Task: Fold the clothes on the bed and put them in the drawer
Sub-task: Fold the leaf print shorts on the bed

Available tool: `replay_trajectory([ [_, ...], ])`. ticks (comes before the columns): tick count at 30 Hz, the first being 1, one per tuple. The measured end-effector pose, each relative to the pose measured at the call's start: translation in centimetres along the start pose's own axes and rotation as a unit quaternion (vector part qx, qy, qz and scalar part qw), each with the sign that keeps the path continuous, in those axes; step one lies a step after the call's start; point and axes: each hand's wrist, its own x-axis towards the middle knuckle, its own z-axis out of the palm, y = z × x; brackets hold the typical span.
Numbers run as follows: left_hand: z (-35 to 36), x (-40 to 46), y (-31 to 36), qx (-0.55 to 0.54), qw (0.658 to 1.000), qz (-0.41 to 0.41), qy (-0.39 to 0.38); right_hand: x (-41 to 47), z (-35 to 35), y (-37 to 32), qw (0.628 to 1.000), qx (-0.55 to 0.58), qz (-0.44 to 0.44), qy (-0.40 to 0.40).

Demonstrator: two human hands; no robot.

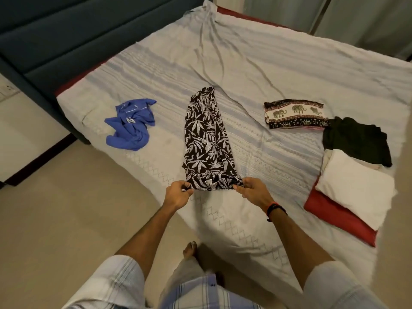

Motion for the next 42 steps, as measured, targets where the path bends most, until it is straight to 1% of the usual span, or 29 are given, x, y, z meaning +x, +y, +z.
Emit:
replay_trajectory([
  [4,0.0,1.4,0.2,-0.018,1.0,-0.015,-0.001,1.3,-0.2,-1.2,1.0,0.012,0.005,-0.001],
  [9,0.1,5.9,0.0,-0.072,0.996,-0.053,-0.013,5.0,0.0,-3.2,1.0,0.019,0.006,0.003],
  [12,0.2,9.6,0.7,-0.102,0.992,-0.074,-0.021,8.7,0.2,-4.1,0.999,0.016,0.032,0.025],
  [16,0.2,16.4,1.7,-0.147,0.983,-0.107,-0.027,15.7,0.6,-5.9,0.997,-0.023,0.058,0.047],
  [21,-0.4,26.3,2.8,-0.15,0.979,-0.133,-0.022,26.7,1.2,-8.1,0.995,-0.03,0.085,0.042],
  [23,-0.8,30.7,3.5,-0.151,0.979,-0.134,-0.018,31.0,1.5,-9.0,0.993,-0.032,0.094,0.062],
  [25,-1.1,34.4,4.4,-0.142,0.981,-0.127,-0.02,34.5,1.9,-9.7,0.989,-0.031,0.102,0.106],
  [27,-0.9,36.2,5.0,-0.095,0.991,-0.092,-0.017,36.1,2.6,-10.2,0.985,-0.038,0.105,0.131],
  [28,-0.3,37.1,4.9,-0.061,0.995,-0.076,-0.015,37.0,3.1,-9.9,0.985,-0.051,0.11,0.124],
  [29,0.2,37.2,4.8,-0.032,0.997,-0.061,-0.016,37.3,3.5,-9.5,0.985,-0.074,0.11,0.106],
  [31,1.8,36.7,4.0,0.011,0.997,-0.047,-0.055,37.1,4.7,-8.0,0.985,-0.131,0.105,0.029],
  [32,2.5,36.1,3.5,0.037,0.995,-0.029,-0.085,36.6,5.3,-7.1,0.981,-0.165,0.099,-0.015],
  [34,4.2,35.2,2.2,0.094,0.984,0.001,-0.154,35.8,6.5,-5.1,0.959,-0.251,0.087,-0.097],
  [36,5.8,34.2,0.4,0.156,0.965,0.021,-0.209,34.8,7.6,-3.1,0.93,-0.316,0.074,-0.174],
  [38,7.1,33.0,-1.3,0.241,0.937,0.05,-0.246,33.9,8.5,-1.4,0.901,-0.363,0.062,-0.229],
  [40,7.8,31.8,-2.4,0.323,0.908,0.086,-0.252,32.9,9.0,-0.2,0.877,-0.411,0.038,-0.247],
  [42,8.5,30.9,-3.2,0.381,0.882,0.099,-0.258,32.1,9.4,1.2,0.846,-0.463,0.012,-0.263],
])
